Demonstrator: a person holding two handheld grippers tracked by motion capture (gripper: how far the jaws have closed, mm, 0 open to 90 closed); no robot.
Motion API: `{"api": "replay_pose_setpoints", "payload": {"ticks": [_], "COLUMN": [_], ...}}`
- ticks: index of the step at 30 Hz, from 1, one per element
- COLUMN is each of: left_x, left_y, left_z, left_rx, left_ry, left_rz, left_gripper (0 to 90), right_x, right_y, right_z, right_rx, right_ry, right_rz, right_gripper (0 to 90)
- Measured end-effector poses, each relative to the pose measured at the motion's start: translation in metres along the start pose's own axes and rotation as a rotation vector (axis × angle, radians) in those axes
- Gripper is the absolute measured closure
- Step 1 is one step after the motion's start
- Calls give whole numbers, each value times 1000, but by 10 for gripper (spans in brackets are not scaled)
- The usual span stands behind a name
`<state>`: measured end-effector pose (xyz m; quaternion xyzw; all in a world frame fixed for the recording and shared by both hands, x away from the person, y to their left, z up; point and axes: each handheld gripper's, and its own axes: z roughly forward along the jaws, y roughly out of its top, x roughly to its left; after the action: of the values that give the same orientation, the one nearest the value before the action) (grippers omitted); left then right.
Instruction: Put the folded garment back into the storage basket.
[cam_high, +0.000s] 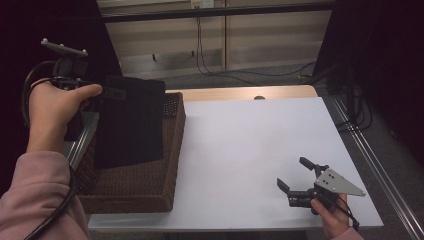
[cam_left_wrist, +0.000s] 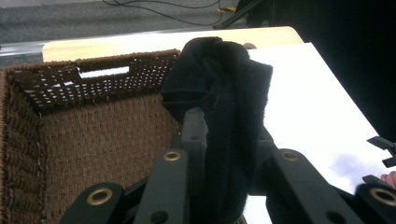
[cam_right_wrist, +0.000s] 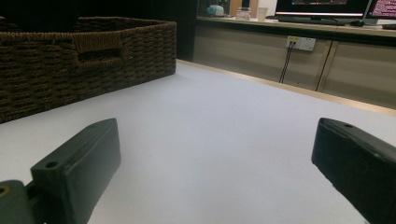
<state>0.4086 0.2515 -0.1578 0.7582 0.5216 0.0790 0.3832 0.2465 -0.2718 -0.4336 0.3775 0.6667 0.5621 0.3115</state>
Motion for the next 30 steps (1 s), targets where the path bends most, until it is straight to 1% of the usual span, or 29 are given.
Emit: {"api": "replay_pose_setpoints", "payload": {"ticks": [1,4,6,7,11,13,14,15,17,21,24,25,27,30], "left_x": [0,1,1,1,2,2,3,2,3,4,4,5,5,5], "left_y": [-1,-3,-4,-5,-7,-8,-9,-10,-11,-13,-14,-15,-16,-17], "left_z": [1,2,4,4,6,6,7,7,8,8,9,9,9,9], "left_rx": [0,12,9,15,9,16,19,17,15,19,21,24,21,25], "left_ry": [-4,-1,-3,-6,-6,-6,-11,-8,-11,-14,-4,-7,-15,-15], "left_rz": [-7,4,4,-2,-2,-2,5,-2,-3,-8,-4,2,-1,1], "left_gripper": [754,754,754,754,754,754,753,753,754,754,754,754,753,754], "right_x": [0,0,0,0,0,0,0,0,0,0,0,0,0,0], "right_y": [0,0,0,0,0,0,0,0,0,0,0,0,0,0], "right_z": [0,1,1,0,1,0,0,0,1,1,1,1,1,1], "right_rx": [0,-6,-6,-3,-6,-5,2,1,-8,-10,-12,-11,-11,-10], "right_ry": [8,8,8,7,8,7,-2,0,7,6,7,7,7,5], "right_rz": [1,4,5,4,1,5,-2,-4,2,2,0,-1,0,1], "right_gripper": [13,13,13,13,13,13,13,13,13,13,13,13,13,13]}}
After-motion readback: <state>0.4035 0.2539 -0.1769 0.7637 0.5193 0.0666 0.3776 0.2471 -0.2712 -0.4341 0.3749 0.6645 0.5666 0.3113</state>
